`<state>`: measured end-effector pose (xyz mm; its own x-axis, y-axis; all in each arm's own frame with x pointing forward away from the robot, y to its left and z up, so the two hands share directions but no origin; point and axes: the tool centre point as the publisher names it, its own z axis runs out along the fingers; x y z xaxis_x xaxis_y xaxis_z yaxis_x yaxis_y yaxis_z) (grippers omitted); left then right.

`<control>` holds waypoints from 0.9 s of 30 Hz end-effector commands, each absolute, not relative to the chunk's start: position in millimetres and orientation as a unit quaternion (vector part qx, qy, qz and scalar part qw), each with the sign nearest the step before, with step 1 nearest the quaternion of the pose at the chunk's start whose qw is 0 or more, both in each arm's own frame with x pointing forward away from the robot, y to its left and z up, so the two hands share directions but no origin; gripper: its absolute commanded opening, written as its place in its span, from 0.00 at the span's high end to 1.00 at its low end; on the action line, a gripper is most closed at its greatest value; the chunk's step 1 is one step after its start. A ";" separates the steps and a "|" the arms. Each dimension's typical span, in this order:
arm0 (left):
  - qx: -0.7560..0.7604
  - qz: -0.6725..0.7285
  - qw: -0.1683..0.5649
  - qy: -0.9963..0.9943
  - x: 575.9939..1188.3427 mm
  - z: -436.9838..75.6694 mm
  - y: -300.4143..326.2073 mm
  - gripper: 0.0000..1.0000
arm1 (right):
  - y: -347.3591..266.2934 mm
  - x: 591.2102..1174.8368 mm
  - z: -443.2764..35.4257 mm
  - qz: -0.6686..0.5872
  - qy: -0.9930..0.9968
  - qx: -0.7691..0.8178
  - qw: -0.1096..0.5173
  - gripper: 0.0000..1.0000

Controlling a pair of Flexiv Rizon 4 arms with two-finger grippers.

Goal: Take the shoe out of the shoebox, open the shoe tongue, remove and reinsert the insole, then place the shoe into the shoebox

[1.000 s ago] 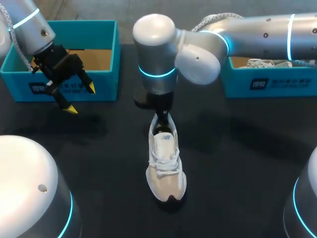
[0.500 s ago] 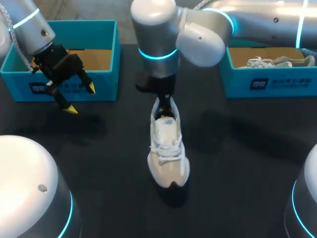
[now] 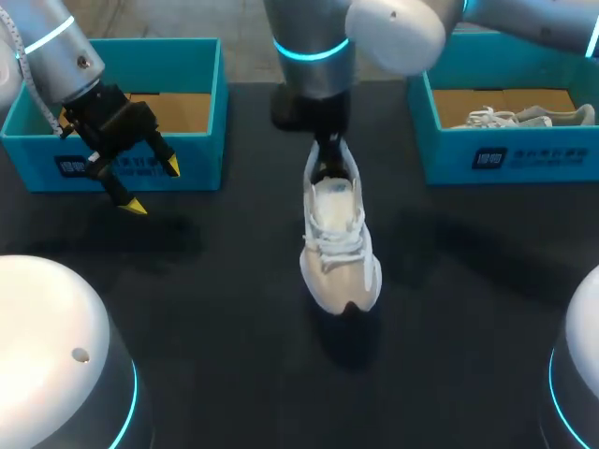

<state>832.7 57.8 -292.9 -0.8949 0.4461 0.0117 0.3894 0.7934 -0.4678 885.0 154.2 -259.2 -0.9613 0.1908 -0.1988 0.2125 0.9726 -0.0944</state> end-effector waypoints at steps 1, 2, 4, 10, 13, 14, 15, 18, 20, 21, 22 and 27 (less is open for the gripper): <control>-0.221 0.232 0.060 -0.945 832.0 -292.7 58.1 0.00 | 137.1 880.2 -244.3 -0.027 0.990 0.098 0.100 1.00; -0.221 0.232 0.060 -0.945 832.0 -292.7 58.1 0.00 | 137.1 880.2 -244.3 -0.027 0.990 0.098 0.100 1.00; -0.221 0.232 0.060 -0.945 832.0 -292.7 58.1 0.00 | 137.1 880.2 -244.3 -0.027 0.990 0.098 0.100 1.00; -0.221 0.232 0.060 -0.945 832.0 -292.7 58.1 0.00 | 137.1 880.2 -244.3 -0.027 0.990 0.098 0.100 1.00; -0.221 0.232 0.060 -0.945 832.0 -292.7 58.1 0.00 | 137.1 880.2 -244.3 -0.027 0.990 0.098 0.100 1.00; -0.221 0.232 0.060 -0.945 832.0 -292.7 58.1 0.00 | 137.1 880.2 -244.3 -0.027 0.990 0.098 0.100 1.00; -0.221 0.232 0.060 -0.945 832.0 -292.7 58.1 0.00 | 137.1 880.2 -244.3 -0.027 0.990 0.098 0.100 1.00; -0.221 0.232 0.060 -0.945 832.0 -292.7 58.1 0.00 | 137.4 877.8 -245.4 -0.029 0.989 0.102 0.099 1.00; -0.221 0.232 0.060 -0.945 832.0 -292.7 58.1 0.00 | 137.5 875.0 -244.9 -0.038 0.988 0.103 0.104 1.00; -0.221 0.232 0.060 -0.945 832.0 -292.7 58.1 0.00 | 136.7 874.4 -244.5 -0.049 0.987 0.104 0.108 1.00; -0.221 0.232 0.060 -0.945 832.0 -292.7 58.1 0.00 | 135.5 873.9 -244.0 -0.054 0.987 0.105 0.109 1.00; -0.221 0.232 0.060 -0.945 832.0 -292.7 58.1 0.00 | 118.2 880.0 -239.2 -0.061 0.985 0.110 0.115 1.00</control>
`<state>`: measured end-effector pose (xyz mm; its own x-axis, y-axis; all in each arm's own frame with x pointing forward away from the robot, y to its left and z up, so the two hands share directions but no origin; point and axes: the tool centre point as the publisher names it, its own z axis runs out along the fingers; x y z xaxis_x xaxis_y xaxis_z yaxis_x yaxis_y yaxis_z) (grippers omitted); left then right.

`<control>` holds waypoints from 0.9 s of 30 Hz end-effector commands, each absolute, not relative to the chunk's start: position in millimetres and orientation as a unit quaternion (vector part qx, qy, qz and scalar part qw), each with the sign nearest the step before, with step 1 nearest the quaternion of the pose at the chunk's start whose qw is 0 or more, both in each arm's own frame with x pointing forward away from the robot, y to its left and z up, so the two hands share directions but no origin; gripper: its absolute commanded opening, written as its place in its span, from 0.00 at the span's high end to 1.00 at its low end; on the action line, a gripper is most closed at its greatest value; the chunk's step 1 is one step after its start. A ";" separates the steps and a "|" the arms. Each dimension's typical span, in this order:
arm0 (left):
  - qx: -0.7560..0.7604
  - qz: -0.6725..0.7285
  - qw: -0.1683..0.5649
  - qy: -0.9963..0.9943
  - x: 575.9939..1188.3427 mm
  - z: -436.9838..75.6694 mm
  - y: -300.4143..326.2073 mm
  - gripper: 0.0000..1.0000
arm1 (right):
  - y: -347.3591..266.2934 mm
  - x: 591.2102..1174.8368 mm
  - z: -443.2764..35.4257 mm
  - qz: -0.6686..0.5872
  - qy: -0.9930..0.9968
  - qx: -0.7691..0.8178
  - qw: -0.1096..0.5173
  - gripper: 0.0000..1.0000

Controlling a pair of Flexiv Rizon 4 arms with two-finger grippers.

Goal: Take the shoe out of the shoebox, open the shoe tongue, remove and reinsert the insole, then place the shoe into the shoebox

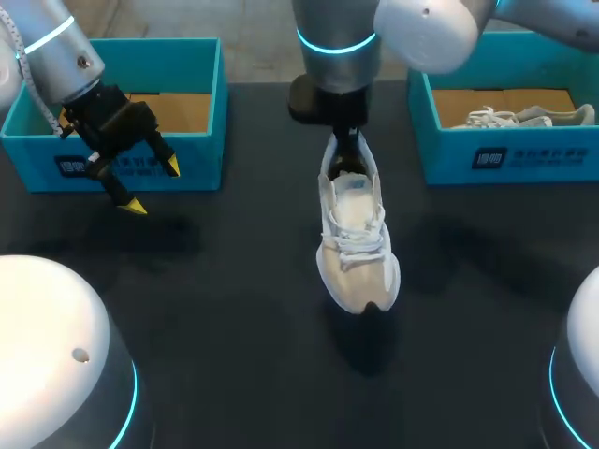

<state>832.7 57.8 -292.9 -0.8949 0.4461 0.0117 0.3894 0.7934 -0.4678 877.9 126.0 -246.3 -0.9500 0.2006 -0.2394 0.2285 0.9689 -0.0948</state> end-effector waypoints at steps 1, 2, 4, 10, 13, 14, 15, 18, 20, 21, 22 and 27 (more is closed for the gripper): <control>-0.221 0.232 0.060 -0.945 832.0 -292.7 58.1 0.00 | 114.3 882.2 -238.0 -0.060 0.985 0.112 0.115 1.00; -0.221 0.232 0.060 -0.945 832.0 -292.7 58.1 0.00 | 109.0 885.3 -235.7 -0.062 0.985 0.114 0.117 1.00; -0.221 0.232 0.060 -0.945 832.0 -292.7 58.1 0.00 | 102.6 890.1 -231.9 -0.068 0.984 0.110 0.124 1.00; -0.221 0.232 0.060 -0.945 832.0 -292.7 58.1 0.00 | 71.8 911.5 -215.9 -0.080 0.980 0.114 0.139 1.00; -0.221 0.232 0.060 -0.945 832.0 -292.7 58.1 0.00 | 52.1 924.1 -206.1 -0.082 0.979 0.115 0.148 1.00; -0.221 0.232 0.060 -0.945 832.0 -292.7 58.1 0.00 | 45.5 928.9 -204.0 -0.083 0.979 0.114 0.149 1.00; -0.221 0.232 0.060 -0.945 832.0 -292.7 58.1 0.00 | 39.3 933.5 -202.2 -0.076 0.980 0.107 0.147 1.00; -0.221 0.232 0.060 -0.945 832.0 -292.7 58.1 0.00 | 21.9 946.3 -200.4 -0.062 0.983 0.097 0.141 1.00; -0.221 0.232 0.060 -0.945 832.0 -292.7 58.1 0.00 | 11.3 954.4 -200.2 -0.069 0.983 0.100 0.140 1.00; -0.221 0.232 0.060 -0.945 832.0 -292.7 58.1 0.00 | 6.0 958.1 -199.6 -0.062 0.984 0.097 0.138 1.00; -0.221 0.232 0.060 -0.945 832.0 -292.7 58.1 0.00 | 1.4 961.9 -199.2 -0.072 0.983 0.099 0.137 1.00; -0.221 0.232 0.060 -0.945 832.0 -292.7 58.1 0.00 | -17.0 983.3 -196.2 -0.085 0.983 0.091 0.138 1.00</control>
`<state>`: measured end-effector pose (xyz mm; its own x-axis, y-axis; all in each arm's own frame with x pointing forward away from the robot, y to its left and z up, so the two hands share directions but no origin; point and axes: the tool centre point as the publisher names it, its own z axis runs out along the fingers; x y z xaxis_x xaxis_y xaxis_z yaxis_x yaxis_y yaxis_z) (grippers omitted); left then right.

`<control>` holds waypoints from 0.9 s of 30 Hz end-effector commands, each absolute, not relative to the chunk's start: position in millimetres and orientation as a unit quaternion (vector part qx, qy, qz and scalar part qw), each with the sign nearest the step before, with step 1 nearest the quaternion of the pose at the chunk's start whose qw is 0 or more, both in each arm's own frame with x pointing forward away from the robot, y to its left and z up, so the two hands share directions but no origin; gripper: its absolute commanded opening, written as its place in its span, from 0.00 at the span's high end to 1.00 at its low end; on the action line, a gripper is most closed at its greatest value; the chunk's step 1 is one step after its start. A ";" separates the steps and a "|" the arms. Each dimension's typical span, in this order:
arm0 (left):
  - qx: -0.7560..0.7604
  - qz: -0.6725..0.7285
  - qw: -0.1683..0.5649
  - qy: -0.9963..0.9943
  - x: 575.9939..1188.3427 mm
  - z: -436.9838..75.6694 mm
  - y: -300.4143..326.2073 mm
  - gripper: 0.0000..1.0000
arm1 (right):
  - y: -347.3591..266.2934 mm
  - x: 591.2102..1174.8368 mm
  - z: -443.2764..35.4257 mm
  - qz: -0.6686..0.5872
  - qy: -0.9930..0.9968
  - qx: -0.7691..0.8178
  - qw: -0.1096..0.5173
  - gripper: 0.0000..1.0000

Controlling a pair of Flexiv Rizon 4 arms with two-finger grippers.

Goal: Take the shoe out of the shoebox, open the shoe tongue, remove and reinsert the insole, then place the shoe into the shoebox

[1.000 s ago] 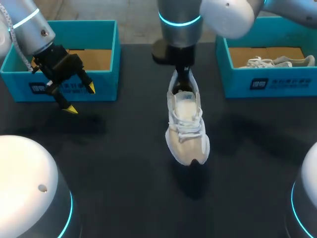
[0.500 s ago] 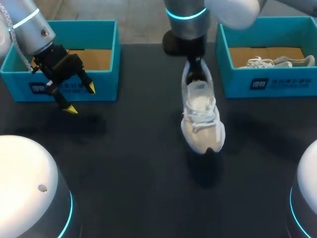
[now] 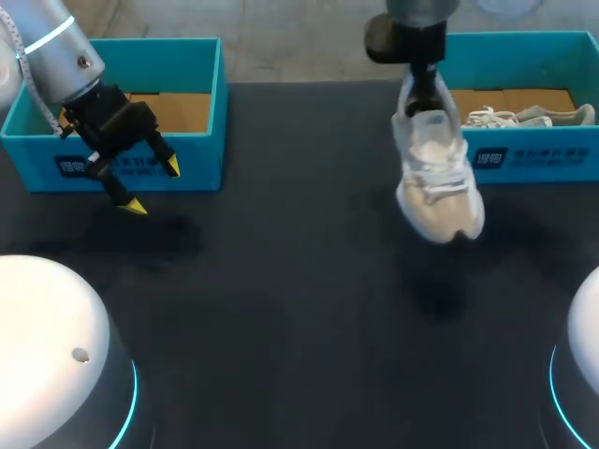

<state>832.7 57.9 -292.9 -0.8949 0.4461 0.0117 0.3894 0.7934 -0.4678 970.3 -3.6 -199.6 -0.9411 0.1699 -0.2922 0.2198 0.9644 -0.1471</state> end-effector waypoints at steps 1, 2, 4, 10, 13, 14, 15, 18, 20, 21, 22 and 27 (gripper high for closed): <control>-0.221 0.232 0.060 -0.945 832.0 -292.7 58.1 0.00 | -19.8 988.3 -194.3 -0.085 0.983 0.086 0.140 1.00; -0.221 0.232 0.060 -0.945 832.0 -292.7 58.1 0.00 | -22.5 992.8 -192.5 -0.079 0.983 0.080 0.146 1.00; -0.221 0.232 0.060 -0.945 832.0 -292.7 58.1 0.00 | -22.5 992.8 -192.5 -0.079 0.983 0.080 0.146 1.00; -0.221 0.232 0.060 -0.945 832.0 -292.7 58.1 0.00 | -22.5 992.8 -192.5 -0.079 0.983 0.080 0.146 1.00; -0.221 0.232 0.060 -0.945 832.0 -292.7 58.1 0.00 | -22.5 992.8 -192.5 -0.079 0.983 0.080 0.146 1.00; -0.221 0.232 0.060 -0.945 832.0 -292.7 58.1 0.00 | -22.5 992.8 -192.5 -0.079 0.983 0.080 0.146 1.00; -0.221 0.232 0.060 -0.945 832.0 -292.7 58.1 0.00 | -22.5 992.8 -192.5 -0.079 0.983 0.080 0.146 1.00; -0.221 0.232 0.060 -0.945 832.0 -292.7 58.1 0.00 | -22.5 992.8 -192.5 -0.079 0.983 0.080 0.146 1.00; -0.219 0.231 0.059 -0.946 830.5 -292.7 57.0 0.00 | -22.5 992.8 -192.5 -0.079 0.983 0.080 0.146 1.00; -0.210 0.230 0.056 -0.949 829.3 -292.2 55.9 0.00 | -22.5 992.8 -192.5 -0.079 0.983 0.080 0.146 1.00; -0.203 0.228 0.054 -0.951 828.4 -291.4 55.0 0.00 | -22.5 992.8 -192.5 -0.079 0.983 0.080 0.146 1.00; -0.147 0.226 0.044 -0.962 822.1 -282.5 54.9 0.00 | -24.0 997.3 -190.2 -0.088 0.982 0.081 0.147 1.00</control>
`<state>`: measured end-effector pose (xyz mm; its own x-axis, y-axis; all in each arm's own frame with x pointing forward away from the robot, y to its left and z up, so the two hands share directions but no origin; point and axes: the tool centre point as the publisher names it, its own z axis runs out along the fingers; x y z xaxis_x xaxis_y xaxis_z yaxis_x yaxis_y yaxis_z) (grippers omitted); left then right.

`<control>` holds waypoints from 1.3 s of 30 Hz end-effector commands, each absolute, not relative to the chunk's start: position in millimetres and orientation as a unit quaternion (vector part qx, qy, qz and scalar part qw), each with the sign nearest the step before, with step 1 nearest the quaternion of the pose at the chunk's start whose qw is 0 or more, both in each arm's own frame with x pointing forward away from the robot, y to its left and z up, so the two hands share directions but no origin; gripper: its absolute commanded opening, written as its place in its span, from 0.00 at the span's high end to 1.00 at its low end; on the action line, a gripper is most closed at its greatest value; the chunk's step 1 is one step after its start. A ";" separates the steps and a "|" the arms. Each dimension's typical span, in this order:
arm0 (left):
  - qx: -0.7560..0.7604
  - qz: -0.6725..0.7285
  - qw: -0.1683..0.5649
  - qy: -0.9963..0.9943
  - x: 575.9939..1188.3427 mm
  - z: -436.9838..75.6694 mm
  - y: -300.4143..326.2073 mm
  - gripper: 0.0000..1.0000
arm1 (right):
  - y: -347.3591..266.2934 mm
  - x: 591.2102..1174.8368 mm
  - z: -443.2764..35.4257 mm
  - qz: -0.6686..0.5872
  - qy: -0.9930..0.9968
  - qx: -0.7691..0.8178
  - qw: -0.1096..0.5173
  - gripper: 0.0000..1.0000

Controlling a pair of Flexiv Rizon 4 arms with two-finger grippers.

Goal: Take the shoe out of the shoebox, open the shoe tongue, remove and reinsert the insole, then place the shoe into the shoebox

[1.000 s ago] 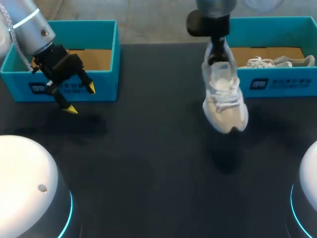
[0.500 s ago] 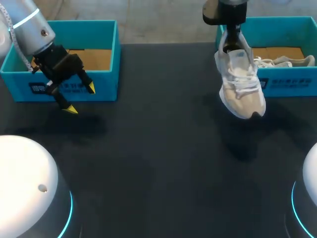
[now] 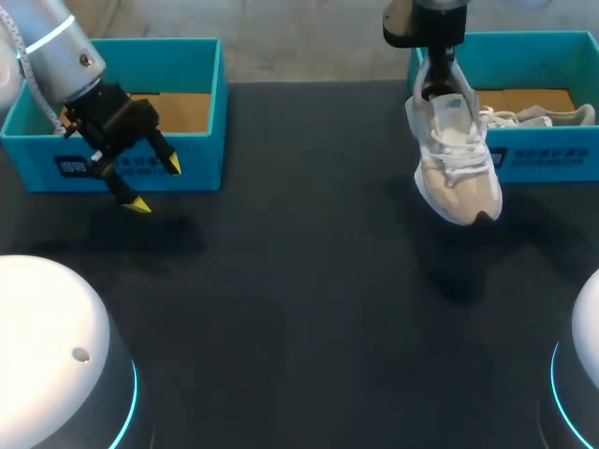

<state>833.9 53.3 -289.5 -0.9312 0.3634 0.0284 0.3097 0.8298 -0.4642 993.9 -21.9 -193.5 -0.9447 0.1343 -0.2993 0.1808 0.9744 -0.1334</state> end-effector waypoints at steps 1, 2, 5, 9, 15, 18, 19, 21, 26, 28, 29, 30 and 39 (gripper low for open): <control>-0.133 0.222 0.042 -0.965 822.2 -280.8 55.4 0.00 | -25.0 1000.2 -189.5 -0.092 0.981 0.081 0.147 1.00; -0.120 0.215 0.039 -0.968 820.6 -279.0 56.4 0.00 | -26.5 1003.5 -188.6 -0.095 0.981 0.080 0.147 1.00; -0.066 0.191 0.038 -0.979 820.9 -276.4 58.3 0.00 | -33.1 1014.5 -186.1 -0.105 0.981 0.081 0.143 1.00; -0.009 0.168 0.046 -0.985 819.2 -274.8 62.7 0.00 | -46.5 1030.1 -179.8 -0.105 0.980 0.084 0.145 1.00; 0.060 0.141 0.057 -0.987 815.2 -270.3 73.8 0.00 | -69.9 1052.1 -171.0 -0.085 0.982 0.086 0.148 1.00; 0.089 0.132 0.062 -0.985 815.9 -269.2 81.7 0.00 | -80.1 1062.2 -168.4 -0.084 0.982 0.087 0.147 1.00; 0.100 0.129 0.063 -0.985 816.5 -269.2 84.8 0.00 | -82.7 1065.0 -167.4 -0.084 0.982 0.087 0.148 1.00; 0.123 0.125 0.066 -0.982 818.0 -269.2 90.3 0.00 | -87.6 1070.5 -166.1 -0.090 0.981 0.085 0.149 1.00; 0.206 0.114 0.071 -0.969 820.9 -267.2 102.2 0.00 | -100.1 1085.6 -165.2 -0.103 0.980 0.086 0.146 1.00; 0.250 0.113 0.084 -0.958 823.6 -266.2 108.2 0.00 | -104.8 1090.8 -164.6 -0.107 0.980 0.088 0.145 1.00; 0.268 0.107 0.084 -0.954 824.9 -266.5 111.0 0.00 | -107.1 1093.5 -164.4 -0.107 0.980 0.088 0.144 1.00; 0.283 0.106 0.088 -0.949 825.5 -266.4 114.0 0.00 | -109.7 1096.5 -164.2 -0.108 0.980 0.088 0.144 1.00; 0.378 0.100 0.093 -0.916 828.3 -260.4 141.4 0.00 | -129.2 1118.8 -162.7 -0.111 0.980 0.087 0.139 1.00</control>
